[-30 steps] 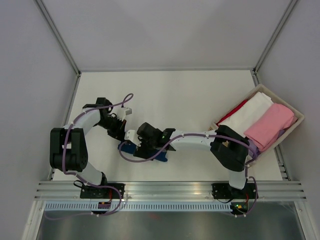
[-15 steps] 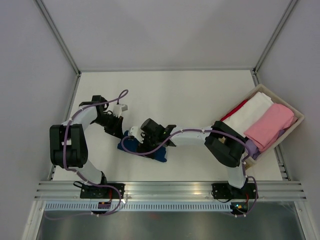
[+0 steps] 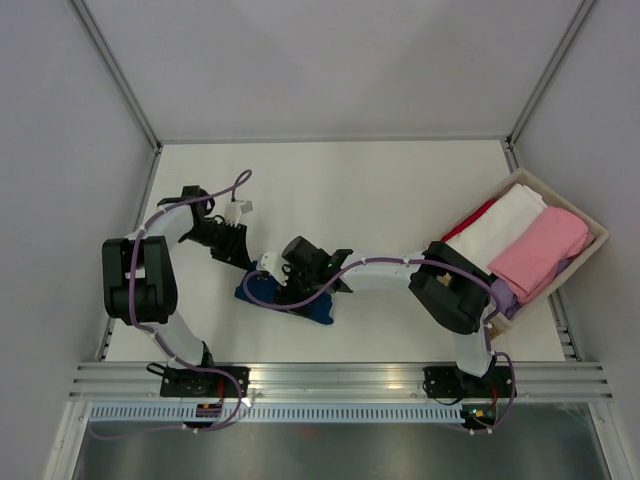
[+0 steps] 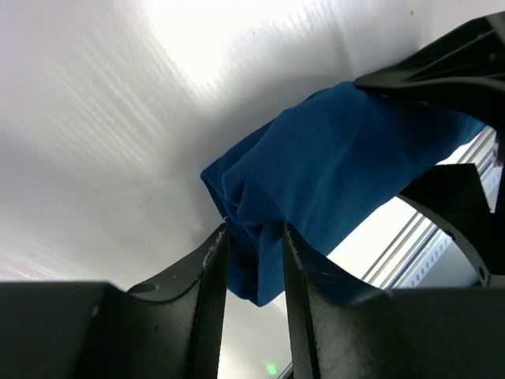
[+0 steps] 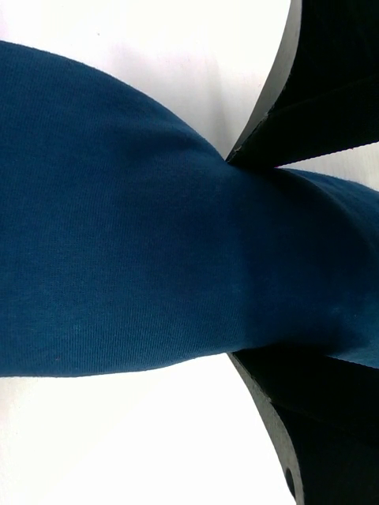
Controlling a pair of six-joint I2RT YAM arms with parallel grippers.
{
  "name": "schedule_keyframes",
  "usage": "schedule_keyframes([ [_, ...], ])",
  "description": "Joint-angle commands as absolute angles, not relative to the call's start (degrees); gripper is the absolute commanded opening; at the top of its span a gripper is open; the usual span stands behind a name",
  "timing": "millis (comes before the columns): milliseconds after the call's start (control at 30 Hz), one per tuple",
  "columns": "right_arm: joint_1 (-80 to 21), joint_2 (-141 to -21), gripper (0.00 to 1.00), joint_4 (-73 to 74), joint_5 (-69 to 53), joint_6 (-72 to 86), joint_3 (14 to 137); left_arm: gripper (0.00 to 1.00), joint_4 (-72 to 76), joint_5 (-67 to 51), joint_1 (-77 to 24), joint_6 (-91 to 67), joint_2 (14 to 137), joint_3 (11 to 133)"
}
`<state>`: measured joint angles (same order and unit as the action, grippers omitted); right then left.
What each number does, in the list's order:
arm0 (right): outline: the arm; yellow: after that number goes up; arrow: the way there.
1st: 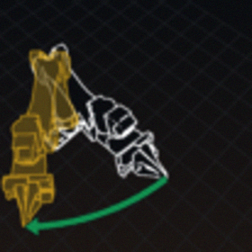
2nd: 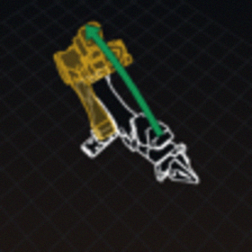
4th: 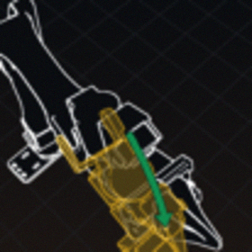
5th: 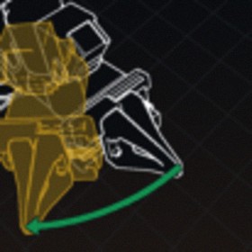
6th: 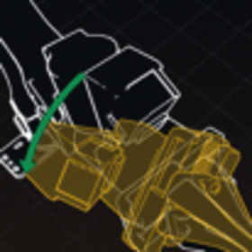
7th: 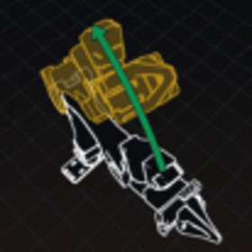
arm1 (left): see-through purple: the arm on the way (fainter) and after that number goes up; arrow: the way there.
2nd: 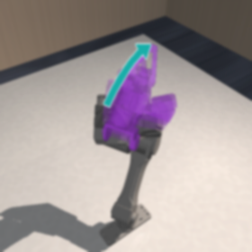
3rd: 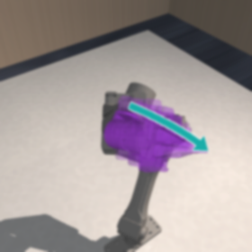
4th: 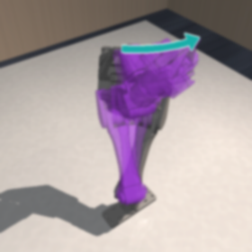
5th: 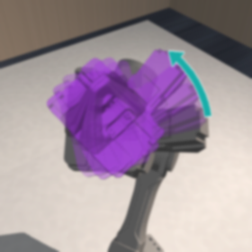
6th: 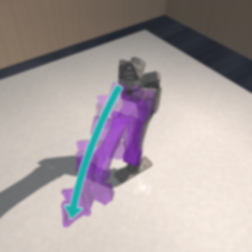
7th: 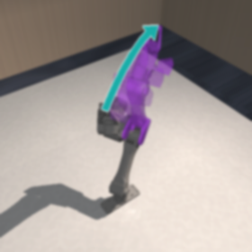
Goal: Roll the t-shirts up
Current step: Place the rolled tshirt into the container
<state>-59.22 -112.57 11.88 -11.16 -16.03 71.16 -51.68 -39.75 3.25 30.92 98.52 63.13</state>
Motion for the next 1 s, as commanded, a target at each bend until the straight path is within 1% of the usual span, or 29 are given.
schedule_keyframes([
  [0, -59.24, -114.87, 0.9, 14.15, -12.48, -15.82, 71.1, 0.38, -50.54, -43.59, 2.9, 29.18, 99.22, 66.61],
  [100, -59.15, -114.87, 0.9, 14.15, -12.48, -15.82, 71.02, 0.36, -50.28, -43.95, 2.64, 28.57, 101.06, 67.76],
  [133, -59.15, -114.87, 0.9, 14.24, -12.48, -15.82, 71.02, 0.34, -50.1, -44.12, 2.64, 28.39, 101.68, 67.85],
  [167, -59.15, -114.79, 0.89, 14.24, -12.65, -16.08, 70.84, 0.23, -49.92, -44.21, 2.55, 27.95, 102.12, 68.03],
  [200, -59.15, -114.52, 0.89, 14.33, -12.74, -16.08, 70.75, 0.16, -49.49, -44.21, 2.64, 27.69, 102.65, 68.2],
  [233, -59.24, -114.35, 0.87, 14.41, -12.74, -16.17, 70.66, 0.05, -49.31, -44.3, 2.55, 27.51, 103.44, 68.2],
  [267, -59.15, -114.26, 0.85, 14.5, -12.83, -16.17, 70.66, 0.03, -48.96, -43.86, 2.55, 27.34, 103.8, 68.29],
  [300, -59.15, -113.91, 0.83, 14.68, -13.01, -16.17, 70.66, 0.02, -48.78, -43.16, 2.64, 27.42, 104.06, 68.12],
  [333, -59.15, -113.82, 0.76, 15.11, -13.79, -16.17, 70.66, 0.02, -48.26, -42.55, 2.64, 27.42, 104.15, 68.03],
  [400, -59.15, -113.38, 0.7, 15.12, -14.15, -15.56, 70.4, 0.02, -48.08, -40.61, 2.72, 28.04, 104.59, 67.59],
  [667, -59.24, -112.68, 0.64, 15.12, -15.73, -14.24, 69.61, 0.02, -47.81, -33.84, 2.72, 29.35, 103.98, 66.88],
  [700, -59.15, -112.59, 0.6, 15.47, -15.91, -14.24, 69.7, 0.02, -47.81, -33.4, 2.72, 29.53, 103.89, 66.8],
  [733, -59.15, -112.41, 0.59, 15.64, -16.08, -14.24, 69.61, 0.02, -47.81, -32.62, 2.72, 29.88, 103.8, 66.71],
  [833, -59.24, -112.06, 0.59, 16.17, -16.0, -13.8, 69.78, 0.02, -47.81, -32.34, 2.81, 30.23, 103.19, 66.18],
  [867, -59.15, -111.97, 0.57, 16.35, -16.0, -13.62, 69.96, 0.02, -47.81, -32.52, 2.73, 30.15, 102.92, 66.18],
  [933, -59.15, -111.97, 0.48, 17.22, -15.82, -12.66, 71.01, 0.02, -47.81, -33.04, 3.07, 29.62, 101.43, 66.09],
  [967, -59.15, -111.89, 0.46, 17.49, -15.56, -12.31, 71.45, 0.02, -47.81, -33.31, 3.25, 29.53, 100.73, 66.09],
])
